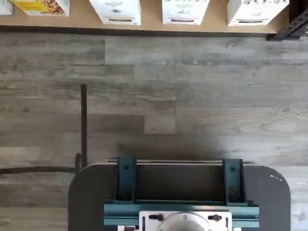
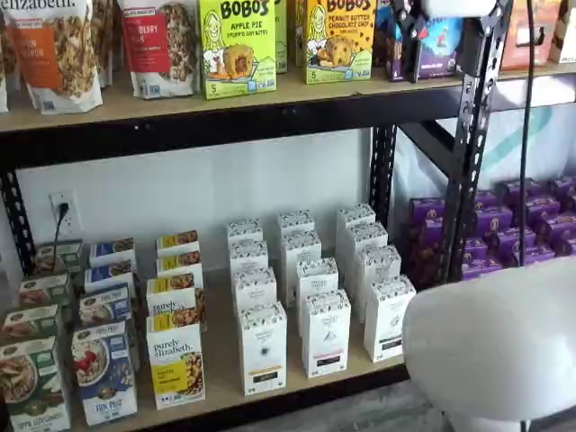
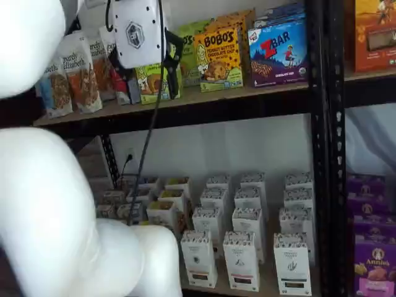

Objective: Pick up the white box with a yellow strip in the middle, on the bottom shelf, the fourth box from the left

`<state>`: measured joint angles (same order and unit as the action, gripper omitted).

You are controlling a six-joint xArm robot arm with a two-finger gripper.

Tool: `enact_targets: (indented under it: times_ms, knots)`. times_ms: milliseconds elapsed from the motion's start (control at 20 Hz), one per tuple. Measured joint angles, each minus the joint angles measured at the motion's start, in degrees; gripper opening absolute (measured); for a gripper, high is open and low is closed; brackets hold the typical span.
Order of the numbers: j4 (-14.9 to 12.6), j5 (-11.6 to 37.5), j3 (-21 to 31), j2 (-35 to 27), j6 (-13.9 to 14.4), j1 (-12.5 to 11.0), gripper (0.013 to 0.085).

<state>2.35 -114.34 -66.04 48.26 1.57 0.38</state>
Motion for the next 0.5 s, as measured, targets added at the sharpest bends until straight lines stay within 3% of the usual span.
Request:
enact_targets:
  times_ms: [150,500]
  knots:
    - [3.74,-2.43,-1.07,-1.34,-1.51,-3.43,0.0850]
    - [2.87,-1.39,0.04,-1.03,-1.08,-2.30,0.0850]
